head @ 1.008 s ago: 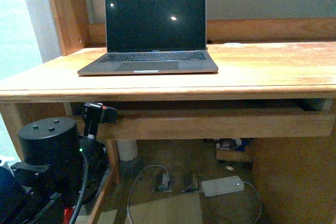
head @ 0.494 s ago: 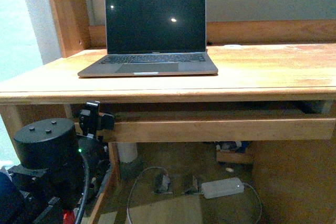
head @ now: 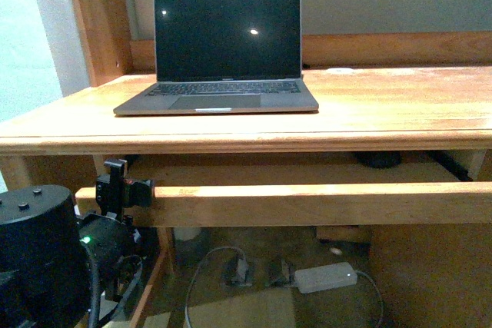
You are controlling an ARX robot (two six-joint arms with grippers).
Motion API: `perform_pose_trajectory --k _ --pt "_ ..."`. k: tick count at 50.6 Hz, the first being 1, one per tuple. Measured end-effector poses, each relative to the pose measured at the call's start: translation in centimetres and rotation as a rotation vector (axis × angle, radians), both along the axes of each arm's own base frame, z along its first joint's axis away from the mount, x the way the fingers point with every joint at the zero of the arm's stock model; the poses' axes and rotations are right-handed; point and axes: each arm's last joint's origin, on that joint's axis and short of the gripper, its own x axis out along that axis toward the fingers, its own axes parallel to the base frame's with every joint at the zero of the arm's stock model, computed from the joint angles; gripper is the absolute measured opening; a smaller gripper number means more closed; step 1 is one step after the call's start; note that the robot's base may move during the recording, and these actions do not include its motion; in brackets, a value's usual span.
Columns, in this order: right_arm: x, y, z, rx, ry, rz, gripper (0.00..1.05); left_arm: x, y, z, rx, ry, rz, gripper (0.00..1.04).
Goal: Place mouse
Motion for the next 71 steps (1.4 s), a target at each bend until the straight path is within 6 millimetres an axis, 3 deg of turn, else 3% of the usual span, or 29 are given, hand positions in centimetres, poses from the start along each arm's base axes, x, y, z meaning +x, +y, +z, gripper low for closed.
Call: perform_pose_trajectory --k 11,31,36,42,46,49,61,71 --pt "0.0 0.0 0.0 0.0 0.0 0.0 0.98 -2.9 1.9 1.1 -0.009 0.048 -0.032 0.57" --pt "0.0 0.0 0.0 0.0 0.0 0.0 0.98 -4.6 4.2 3.5 -0.029 0.216 -0.033 0.56" --pt "0.0 0.0 0.0 0.0 0.0 0.0 0.98 -6.0 5.4 3.4 0.078 0.275 0.151 0.72" --pt "0.0 0.0 0.0 -0.001 0.0 0.001 0.98 -7.1 9.4 3.3 0.124 0.354 0.397 0.92" --pt "0.0 0.0 0.0 0.0 0.001 0.005 0.98 -8.0 9.4 2.9 0.136 0.416 0.39 1.0" --pt "0.0 0.0 0.0 0.0 0.0 0.004 0.98 -8.7 8.8 3.1 0.139 0.452 0.349 0.97" --pt "0.0 0.0 0.0 0.0 0.0 0.0 0.98 -9.8 9.9 5.7 0.25 0.467 0.319 0.98" --pt "0.0 0.0 0.0 0.0 0.0 0.0 0.98 -10.4 11.7 9.9 0.504 0.386 0.321 0.98"
